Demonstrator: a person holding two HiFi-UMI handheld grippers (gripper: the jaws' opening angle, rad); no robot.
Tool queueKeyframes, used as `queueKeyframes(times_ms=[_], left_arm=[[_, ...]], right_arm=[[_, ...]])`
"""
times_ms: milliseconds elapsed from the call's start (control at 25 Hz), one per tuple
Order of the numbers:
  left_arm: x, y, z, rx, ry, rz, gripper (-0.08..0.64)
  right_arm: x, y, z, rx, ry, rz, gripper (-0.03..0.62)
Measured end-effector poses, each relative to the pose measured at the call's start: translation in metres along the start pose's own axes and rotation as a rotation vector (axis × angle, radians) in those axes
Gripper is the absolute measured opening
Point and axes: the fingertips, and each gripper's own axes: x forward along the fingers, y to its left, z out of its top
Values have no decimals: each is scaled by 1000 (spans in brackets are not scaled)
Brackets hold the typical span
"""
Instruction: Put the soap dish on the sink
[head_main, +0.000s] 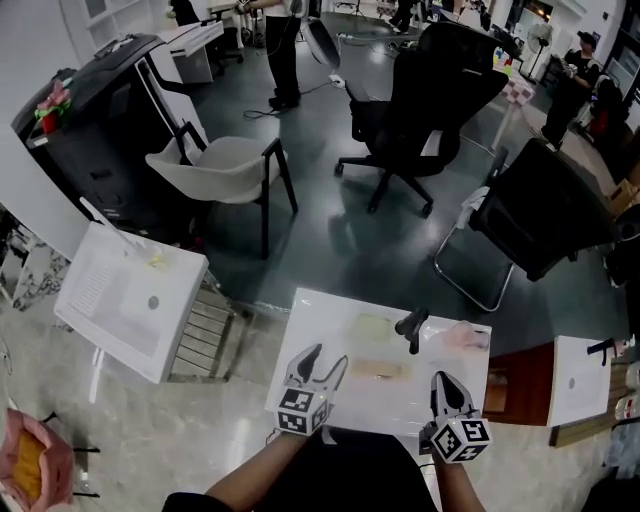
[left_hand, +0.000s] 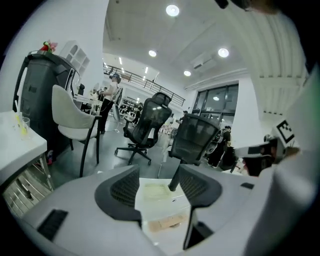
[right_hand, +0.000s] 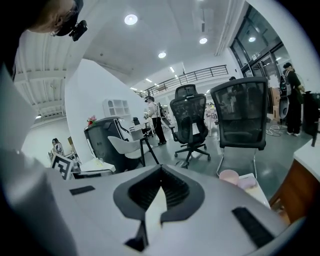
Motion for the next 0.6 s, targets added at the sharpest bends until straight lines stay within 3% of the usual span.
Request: queueKeyframes(times_ms=[160, 360, 600], left_arm=[[-50, -13, 25, 16, -78, -65, 139], [-93, -30, 41, 19, -147, -124, 94], [-119, -45, 10, -49, -102, -153, 29]], right_arm=[[-14, 21, -5, -4, -1, -29, -2], [-28, 43, -19, -23, 28, -59, -3], [-38, 74, -36, -24, 57, -47, -3]])
